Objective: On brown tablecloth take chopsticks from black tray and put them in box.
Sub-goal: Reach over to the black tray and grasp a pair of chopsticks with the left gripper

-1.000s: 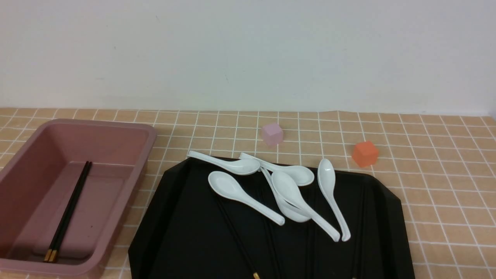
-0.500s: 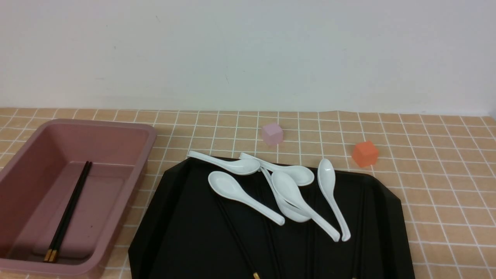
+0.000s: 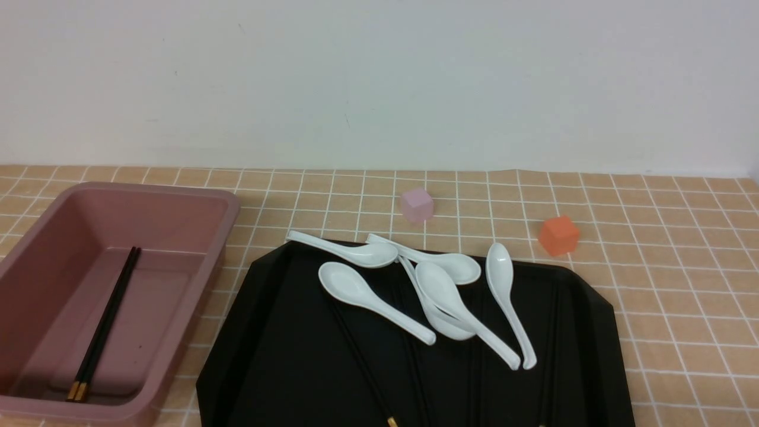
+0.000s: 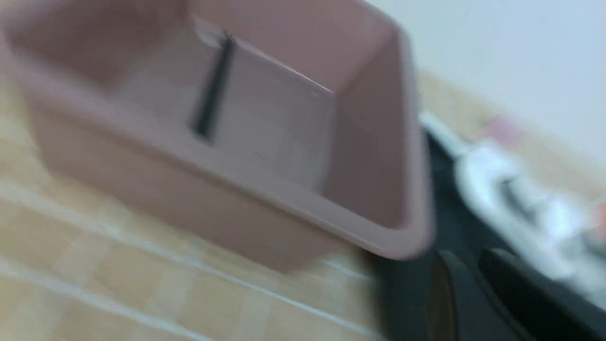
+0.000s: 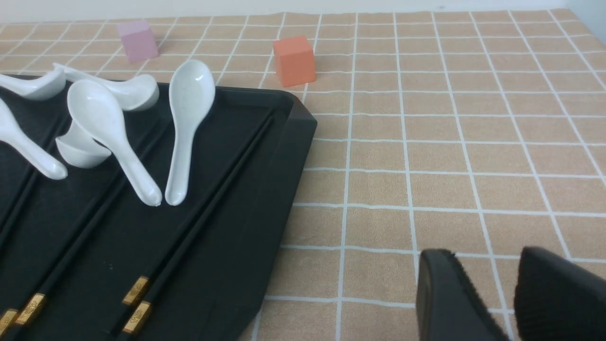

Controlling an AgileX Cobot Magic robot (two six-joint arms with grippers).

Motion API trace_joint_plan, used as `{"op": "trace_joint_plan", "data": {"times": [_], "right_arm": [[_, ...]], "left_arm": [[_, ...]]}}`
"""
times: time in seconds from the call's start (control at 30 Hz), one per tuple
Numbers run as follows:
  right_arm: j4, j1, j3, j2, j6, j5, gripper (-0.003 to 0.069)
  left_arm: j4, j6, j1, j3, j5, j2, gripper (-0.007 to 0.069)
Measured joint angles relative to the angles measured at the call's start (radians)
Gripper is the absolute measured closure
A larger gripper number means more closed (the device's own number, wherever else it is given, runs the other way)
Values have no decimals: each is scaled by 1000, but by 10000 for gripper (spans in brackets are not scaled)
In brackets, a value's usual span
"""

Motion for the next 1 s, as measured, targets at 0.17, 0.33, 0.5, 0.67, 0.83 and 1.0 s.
{"op": "trace_joint_plan", "data": {"times": [0.17,0.33,0.5,0.67,0.83,1.0], "right_arm": [[0,0,0,0,0,0,419],[0,0,0,0,0,0,419],[0,0,0,0,0,0,419],[0,0,0,0,0,0,419],[0,0,0,0,0,0,419],[0,0,0,0,0,0,419]], "left_arm": [[-301,-226,0,0,-6,0,539],[-515,-347,0,0,-30,0,531],[-592,-329,0,-21,-68,0,539],[-571,-163,0,-259,-64,107,637],[-397,22,0,-549,398,518,637],[-251,271,0,-748,822,950,637]]}}
